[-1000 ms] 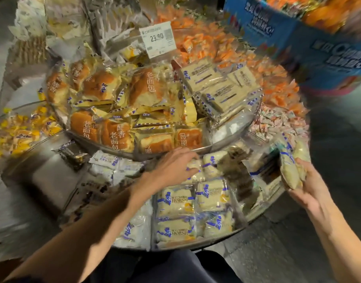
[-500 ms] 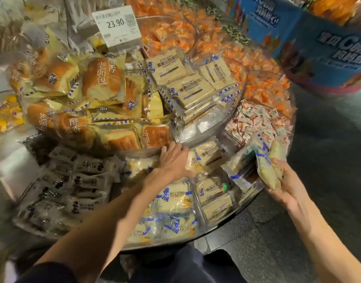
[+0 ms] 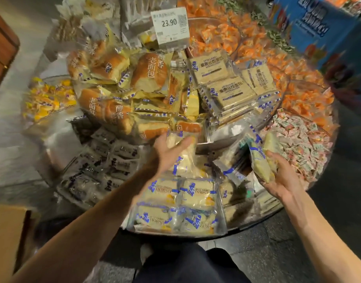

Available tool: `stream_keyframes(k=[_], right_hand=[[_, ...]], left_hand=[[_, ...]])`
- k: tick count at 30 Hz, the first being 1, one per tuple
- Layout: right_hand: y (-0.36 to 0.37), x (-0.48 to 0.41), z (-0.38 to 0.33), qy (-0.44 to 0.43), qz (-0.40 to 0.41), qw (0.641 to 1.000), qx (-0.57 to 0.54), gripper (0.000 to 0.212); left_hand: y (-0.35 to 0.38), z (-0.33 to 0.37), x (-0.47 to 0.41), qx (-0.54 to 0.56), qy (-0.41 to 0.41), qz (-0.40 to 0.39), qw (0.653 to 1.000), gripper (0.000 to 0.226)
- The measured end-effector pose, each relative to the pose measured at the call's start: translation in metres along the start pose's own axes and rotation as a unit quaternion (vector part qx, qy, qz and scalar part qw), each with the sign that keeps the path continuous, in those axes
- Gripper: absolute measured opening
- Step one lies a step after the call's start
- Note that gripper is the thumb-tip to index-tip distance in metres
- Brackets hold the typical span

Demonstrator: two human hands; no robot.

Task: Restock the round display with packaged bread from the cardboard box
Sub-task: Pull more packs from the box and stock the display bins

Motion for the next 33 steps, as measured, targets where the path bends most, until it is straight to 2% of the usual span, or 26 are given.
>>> stream_keyframes(k=[1,3,4,7,9,11,13,14,16,18,20,23,25,29,31,33], right_hand=[[0.002,-0.002,0.0,-0.007,0.005,1.0,-0.003,0.099],[0.007,-0.001,-0.001,-0.017,0.014,1.0,-0.007,0.112],[0.008,0.0,0.0,-0.023,0.019,0.999,-0.012,0.114],[0.006,0.006,0.006,-0.033,0.022,0.999,-0.018,0.113],[0.003,0.011,0.016,-0.027,0.021,0.999,-0.027,0.108],[0.004,0.018,0.025,-0.022,0.014,0.999,-0.04,0.102],[0.001,0.024,0.024,-0.037,0.024,0.998,-0.049,0.088],[-0.002,0.027,0.022,-0.049,0.033,0.997,-0.056,0.085],[-0.008,0.034,0.019,-0.064,0.038,0.994,-0.077,0.093],[-0.014,0.04,0.018,-0.069,0.042,0.993,-0.088,0.098],[-0.019,0.045,0.018,-0.076,0.042,0.99,-0.109,0.097],[-0.028,0.046,0.02,-0.078,0.044,0.985,-0.148,0.105],[-0.031,0.045,0.02,-0.071,0.039,0.984,-0.157,0.104],[-0.038,0.043,0.009,-0.064,0.032,0.986,-0.153,0.099],[-0.047,0.042,-0.001,-0.071,0.038,0.985,-0.151,0.103],[-0.058,0.043,-0.011,-0.076,0.045,0.985,-0.145,0.102]], left_hand=[[-0.014,-0.007,0.003,0.066,-0.017,0.007,0.998,0.083],[-0.041,-0.023,0.005,0.182,-0.052,0.023,0.982,0.04],[-0.054,-0.033,0.007,0.2,-0.067,0.031,0.977,0.025],[-0.085,-0.065,0.011,0.174,-0.097,0.054,0.978,0.022],[-0.089,-0.078,0.02,0.177,-0.092,0.059,0.978,0.004],[-0.076,-0.092,0.027,0.196,-0.096,0.047,0.975,0.025],[-0.059,-0.103,0.032,0.171,-0.087,0.02,0.981,0.038],[-0.055,-0.106,0.036,0.13,-0.068,0.018,0.989,0.039],[-0.053,-0.11,0.041,0.049,-0.02,0.033,0.998,0.041],[-0.047,-0.107,0.048,-0.075,0.064,0.033,0.995,0.037],[-0.037,-0.104,0.051,-0.233,0.142,0.026,0.962,0.04],[-0.032,-0.102,0.048,-0.435,0.195,0.068,0.876,0.054],[-0.027,-0.102,0.044,-0.51,0.177,0.072,0.839,0.063],[-0.008,-0.103,0.038,-0.565,0.136,0.035,0.813,0.07],[-0.005,-0.101,0.038,-0.57,0.122,0.022,0.812,0.066],[-0.006,-0.093,0.036,-0.513,0.096,0.008,0.853,0.059]])
Point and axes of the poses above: each hand's wrist, its own x-axis away from the middle knuckle, its own y-axis out of the palm, z = x × y, the point moved 10 cm from there along -x, towards the middle knuckle
